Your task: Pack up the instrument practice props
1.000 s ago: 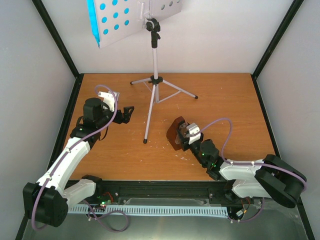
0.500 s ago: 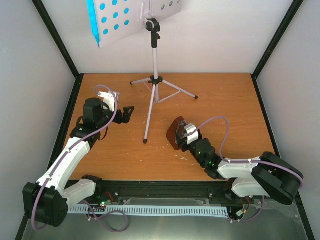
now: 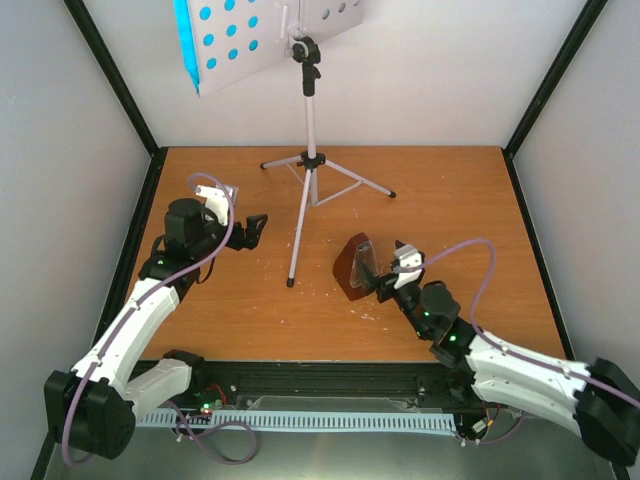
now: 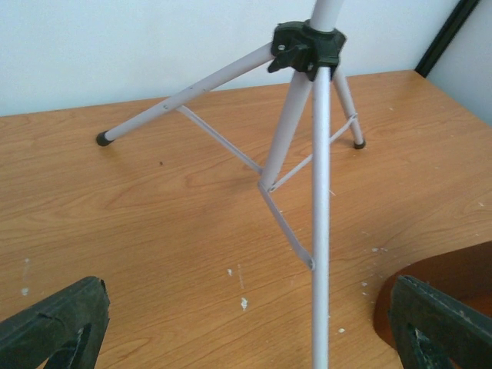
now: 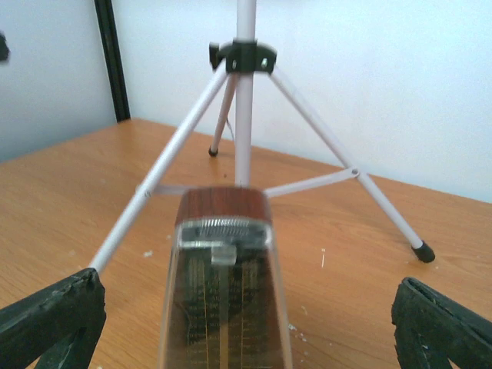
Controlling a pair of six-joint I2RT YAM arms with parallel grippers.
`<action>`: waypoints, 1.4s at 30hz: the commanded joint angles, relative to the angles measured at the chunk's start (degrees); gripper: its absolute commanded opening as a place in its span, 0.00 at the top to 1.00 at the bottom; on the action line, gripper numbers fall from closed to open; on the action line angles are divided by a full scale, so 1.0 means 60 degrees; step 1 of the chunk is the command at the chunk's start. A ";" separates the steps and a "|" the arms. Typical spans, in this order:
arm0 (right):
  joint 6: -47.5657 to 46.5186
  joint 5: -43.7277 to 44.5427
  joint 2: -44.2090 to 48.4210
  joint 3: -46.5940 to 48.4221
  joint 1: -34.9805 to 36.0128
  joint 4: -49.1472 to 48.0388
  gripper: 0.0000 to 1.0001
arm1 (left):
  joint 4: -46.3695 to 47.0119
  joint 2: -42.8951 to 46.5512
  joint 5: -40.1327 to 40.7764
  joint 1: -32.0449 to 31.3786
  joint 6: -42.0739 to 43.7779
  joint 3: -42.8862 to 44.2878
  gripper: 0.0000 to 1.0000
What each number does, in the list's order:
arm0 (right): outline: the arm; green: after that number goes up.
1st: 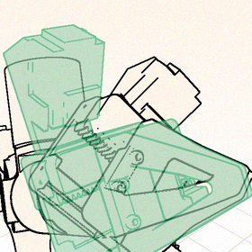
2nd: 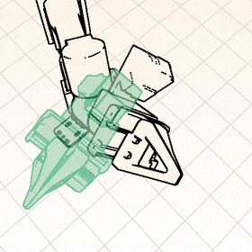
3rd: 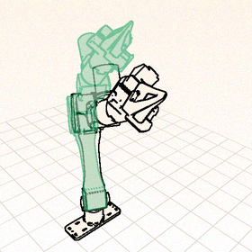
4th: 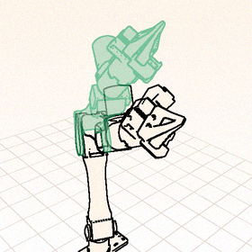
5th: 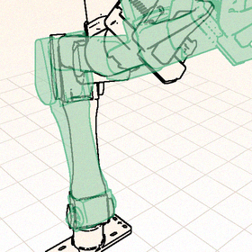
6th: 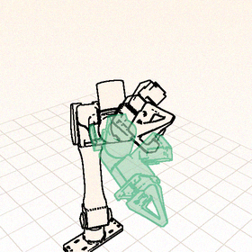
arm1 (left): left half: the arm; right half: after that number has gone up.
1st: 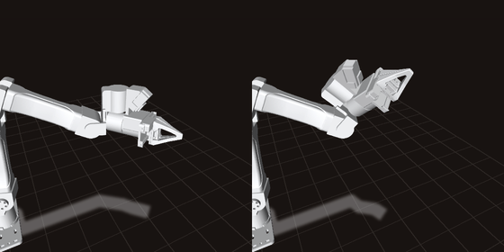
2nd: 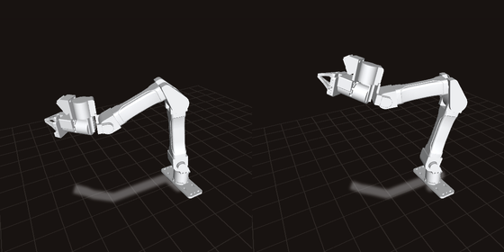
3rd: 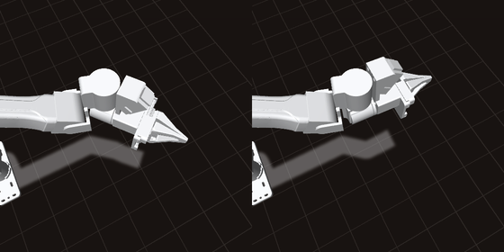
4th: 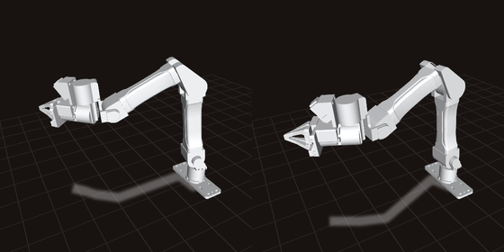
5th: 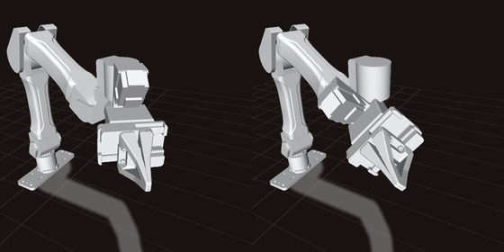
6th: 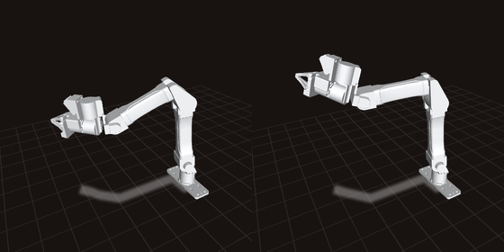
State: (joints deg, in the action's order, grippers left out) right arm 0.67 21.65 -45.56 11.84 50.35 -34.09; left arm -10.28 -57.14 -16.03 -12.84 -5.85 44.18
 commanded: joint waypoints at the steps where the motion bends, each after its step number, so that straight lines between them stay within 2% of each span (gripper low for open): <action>1: 0.0631 0.0757 0.1897 0.0357 0.0026 0.2009 0.00 | 0.0597 0.0180 -0.0902 -0.0235 -0.0781 0.0144 0.01; 5: 0.1064 0.1557 0.2189 0.1154 -0.0671 0.3283 0.00 | 0.0997 -0.0325 -0.0624 -0.1740 -0.1637 0.0600 0.01; 7: 0.1804 0.0601 0.1812 0.1462 -0.1725 0.3866 0.00 | 0.1102 -0.0872 -0.0878 -0.2382 -0.1887 0.0995 0.01; 9: 0.2958 -0.0905 0.1428 0.1622 -0.3266 0.4112 0.00 | 0.1170 -0.1525 -0.1075 -0.3073 -0.1809 0.1501 0.00; 12: 0.4216 -0.2259 0.1056 0.1480 -0.4362 0.3804 0.00 | 0.0996 -0.2509 -0.1234 -0.3985 -0.1249 0.2144 0.00; 17: 0.4253 -0.2382 0.1211 0.1277 -0.4674 0.4003 0.00 | 0.0786 -0.3833 -0.1656 -0.4909 -0.0342 0.2968 0.00; 22: 0.4401 -0.2529 0.2000 0.1107 -0.4780 0.4708 0.00 | 0.0725 -0.4997 -0.1447 -0.5039 0.0105 0.3542 0.00; 29: 0.4877 -0.2671 0.2571 0.0722 -0.4791 0.4912 0.00 | 0.0866 -0.5691 -0.2219 -0.5320 0.0825 0.3795 0.01; 31: 0.4932 -0.2705 0.2509 0.0670 -0.4794 0.4873 0.00 | 0.0695 -0.5817 -0.2150 -0.5364 0.1029 0.3856 0.06; 35: 0.4952 -0.2743 0.2332 0.0712 -0.4797 0.4820 0.00 | 0.0513 -0.5847 -0.1598 -0.5483 0.1290 0.3872 0.22; 42: 0.4973 -0.2763 0.2272 0.0745 -0.4802 0.4864 0.00 | 0.0462 -0.5811 -0.1053 -0.5615 0.1457 0.3858 0.40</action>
State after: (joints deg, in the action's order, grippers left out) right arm 29.82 5.32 -32.05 16.34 22.13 -5.21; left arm -6.98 -91.88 -24.08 -45.17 0.78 65.01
